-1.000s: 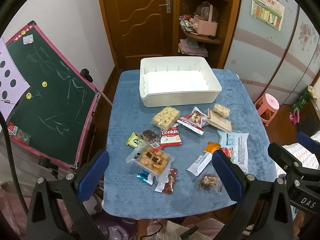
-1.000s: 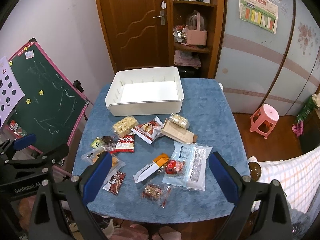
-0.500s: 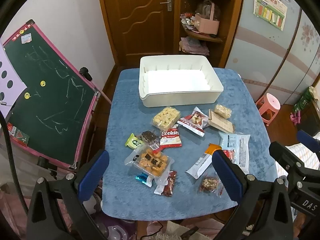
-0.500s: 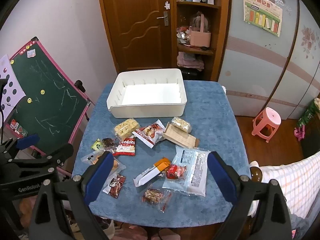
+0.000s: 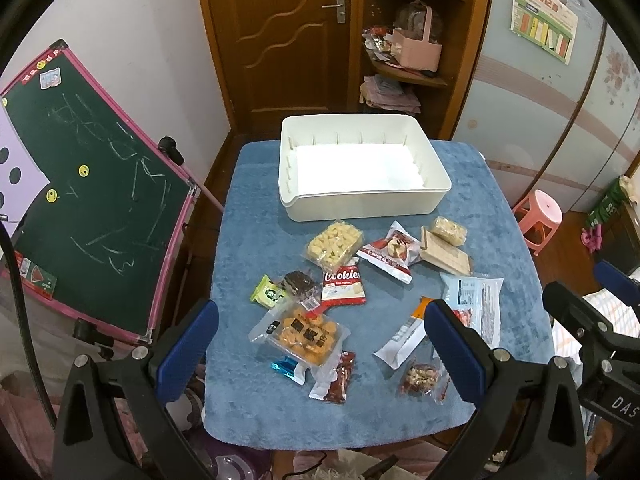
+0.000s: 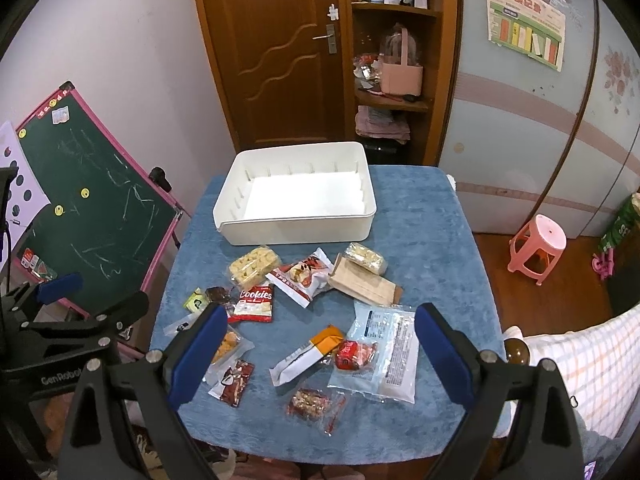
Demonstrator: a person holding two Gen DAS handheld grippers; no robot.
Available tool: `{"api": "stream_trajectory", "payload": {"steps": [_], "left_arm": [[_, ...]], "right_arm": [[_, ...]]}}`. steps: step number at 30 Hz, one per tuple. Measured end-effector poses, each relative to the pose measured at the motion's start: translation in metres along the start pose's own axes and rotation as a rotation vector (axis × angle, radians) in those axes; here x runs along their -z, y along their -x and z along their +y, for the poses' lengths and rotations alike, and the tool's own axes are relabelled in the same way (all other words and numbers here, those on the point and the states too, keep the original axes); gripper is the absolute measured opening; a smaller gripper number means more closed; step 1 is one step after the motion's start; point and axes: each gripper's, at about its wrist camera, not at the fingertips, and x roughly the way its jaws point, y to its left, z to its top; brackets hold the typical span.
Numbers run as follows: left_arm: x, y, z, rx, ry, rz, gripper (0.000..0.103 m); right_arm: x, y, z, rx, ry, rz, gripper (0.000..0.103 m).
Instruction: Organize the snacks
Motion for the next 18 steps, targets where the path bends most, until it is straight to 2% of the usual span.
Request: {"api": "stream_trajectory", "payload": {"steps": [6, 18], "left_arm": [[-0.001, -0.001, 0.001, -0.001, 0.002, 0.0, 0.102], [0.0, -0.02, 0.03, 0.029, -0.023, 0.036, 0.102]], "right_arm": [[-0.001, -0.003, 0.001, 0.008, -0.007, 0.008, 0.095], [0.005, -0.015, 0.019, 0.02, -0.015, 0.058, 0.095]]}}
